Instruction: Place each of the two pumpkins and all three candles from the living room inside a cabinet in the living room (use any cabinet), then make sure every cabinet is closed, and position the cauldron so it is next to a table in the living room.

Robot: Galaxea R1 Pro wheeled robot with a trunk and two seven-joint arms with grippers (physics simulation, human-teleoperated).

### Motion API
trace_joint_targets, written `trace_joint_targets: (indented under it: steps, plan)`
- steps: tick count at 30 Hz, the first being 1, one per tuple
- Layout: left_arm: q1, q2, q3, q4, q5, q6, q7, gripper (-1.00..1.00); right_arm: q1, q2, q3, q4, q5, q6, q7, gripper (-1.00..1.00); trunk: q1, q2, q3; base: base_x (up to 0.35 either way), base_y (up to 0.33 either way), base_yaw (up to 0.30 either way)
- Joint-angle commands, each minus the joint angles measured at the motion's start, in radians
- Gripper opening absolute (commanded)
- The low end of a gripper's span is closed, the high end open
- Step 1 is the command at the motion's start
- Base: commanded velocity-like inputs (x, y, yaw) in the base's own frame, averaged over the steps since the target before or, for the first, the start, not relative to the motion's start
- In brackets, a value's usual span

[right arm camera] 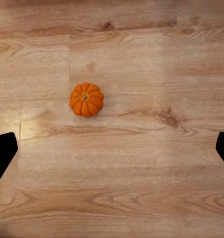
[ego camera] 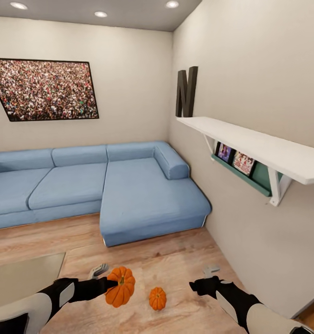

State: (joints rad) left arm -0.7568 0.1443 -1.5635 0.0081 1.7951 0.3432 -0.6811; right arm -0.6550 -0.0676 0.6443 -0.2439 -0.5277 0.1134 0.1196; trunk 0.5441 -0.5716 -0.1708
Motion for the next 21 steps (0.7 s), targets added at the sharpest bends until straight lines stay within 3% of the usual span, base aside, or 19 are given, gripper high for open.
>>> trace_joint_targets:
  steps: [1, 21]
  plan:
    - [0.000, 0.000, 0.008, 0.000, 0.003, 0.000, 0.001, -1.00, 0.000, 0.000, 0.000, 0.000, 0.000, 0.000, 0.000, 1.00, 0.000, 0.000, -0.001, 0.330, 0.000, 0.202]
    - [0.000, 0.000, 0.010, 0.000, 0.003, -0.002, 0.000, -1.00, 0.000, -0.002, -0.001, 0.000, 0.004, -0.001, 0.000, 1.00, 0.000, 0.000, -0.022, 0.326, 0.000, 0.177]
